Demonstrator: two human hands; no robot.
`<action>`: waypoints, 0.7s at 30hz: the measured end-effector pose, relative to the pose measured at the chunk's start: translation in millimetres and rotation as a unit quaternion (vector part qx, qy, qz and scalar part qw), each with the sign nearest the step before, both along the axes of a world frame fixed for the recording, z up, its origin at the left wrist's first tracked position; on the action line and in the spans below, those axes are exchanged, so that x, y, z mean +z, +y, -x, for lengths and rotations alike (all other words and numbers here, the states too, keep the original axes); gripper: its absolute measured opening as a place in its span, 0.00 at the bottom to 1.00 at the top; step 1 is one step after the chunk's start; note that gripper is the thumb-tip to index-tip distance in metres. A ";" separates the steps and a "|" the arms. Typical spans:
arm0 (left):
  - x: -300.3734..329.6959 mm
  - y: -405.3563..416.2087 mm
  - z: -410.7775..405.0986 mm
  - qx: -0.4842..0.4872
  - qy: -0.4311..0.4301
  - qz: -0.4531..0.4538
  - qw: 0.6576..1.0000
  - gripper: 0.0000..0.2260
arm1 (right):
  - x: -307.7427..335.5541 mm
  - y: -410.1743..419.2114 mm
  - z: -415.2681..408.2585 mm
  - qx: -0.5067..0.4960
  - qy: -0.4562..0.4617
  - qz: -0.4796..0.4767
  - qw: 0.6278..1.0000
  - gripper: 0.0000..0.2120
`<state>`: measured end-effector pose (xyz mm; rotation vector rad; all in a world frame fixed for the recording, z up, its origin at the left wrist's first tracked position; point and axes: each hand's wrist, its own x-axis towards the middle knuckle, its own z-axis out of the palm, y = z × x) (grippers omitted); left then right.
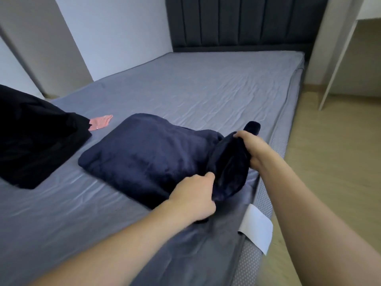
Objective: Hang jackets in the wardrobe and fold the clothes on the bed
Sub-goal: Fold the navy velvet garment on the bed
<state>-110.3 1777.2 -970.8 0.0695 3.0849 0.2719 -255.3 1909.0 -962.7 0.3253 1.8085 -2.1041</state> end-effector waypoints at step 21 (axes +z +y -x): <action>-10.1 -373.1 66.9 0.347 0.065 -0.342 0.871 0.01 | 14.2 -319.5 71.9 0.242 0.375 -0.603 0.661 0.34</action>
